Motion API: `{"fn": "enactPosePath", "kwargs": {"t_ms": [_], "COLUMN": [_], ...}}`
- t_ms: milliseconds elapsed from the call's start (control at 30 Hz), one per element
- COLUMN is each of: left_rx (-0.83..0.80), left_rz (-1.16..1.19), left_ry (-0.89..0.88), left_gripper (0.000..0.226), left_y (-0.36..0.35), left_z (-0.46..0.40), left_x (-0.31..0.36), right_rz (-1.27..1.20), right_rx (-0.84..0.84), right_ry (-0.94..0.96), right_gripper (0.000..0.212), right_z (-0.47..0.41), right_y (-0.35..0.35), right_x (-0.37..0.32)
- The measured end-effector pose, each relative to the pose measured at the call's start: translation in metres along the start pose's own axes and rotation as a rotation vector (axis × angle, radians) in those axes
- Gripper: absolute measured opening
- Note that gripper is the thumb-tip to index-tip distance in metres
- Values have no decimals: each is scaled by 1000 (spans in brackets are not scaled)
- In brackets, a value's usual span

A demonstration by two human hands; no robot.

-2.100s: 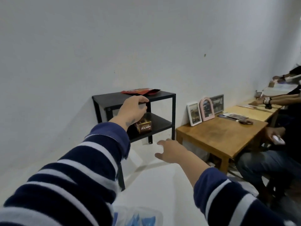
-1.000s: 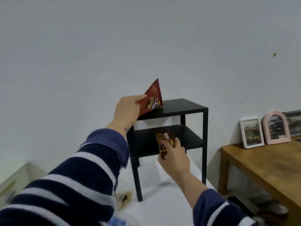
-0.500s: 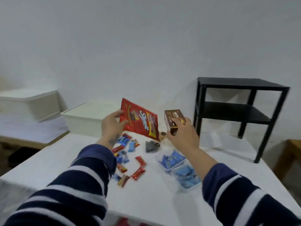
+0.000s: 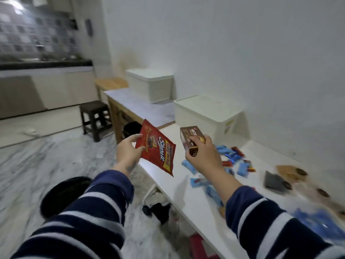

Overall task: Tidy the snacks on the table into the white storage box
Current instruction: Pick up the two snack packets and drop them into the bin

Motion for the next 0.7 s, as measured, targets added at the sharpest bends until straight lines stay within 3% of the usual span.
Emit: {"fn": "enactPosePath", "kwargs": {"t_ms": [233,300,700], "left_rx": [150,328,338], "left_rz": [-112,-149,-160], "left_ry": [201,415,547], "left_gripper": [45,44,45], "left_y": [51,121,156], "left_z": [-49,-65,-65], "left_x": [-81,-161,-250], "right_rz": [-31,-68,-52], "right_rx": [-205,-440,-654], "right_ry": [161,274,345], "right_gripper": [52,52,55], "right_z": [-83,-111,-106], "right_y": [-121,-239,-346], "right_x": [-47,-117,-163]}}
Point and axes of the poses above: each hand's wrist, its own z-axis away from the middle knuckle, its own y-axis out of the back of the hand, x = y × z, the point moved 8 cm from there along -z, towards the middle knuckle, and after that the axes turned 11 degrees about -z, right-handed, at the moved point
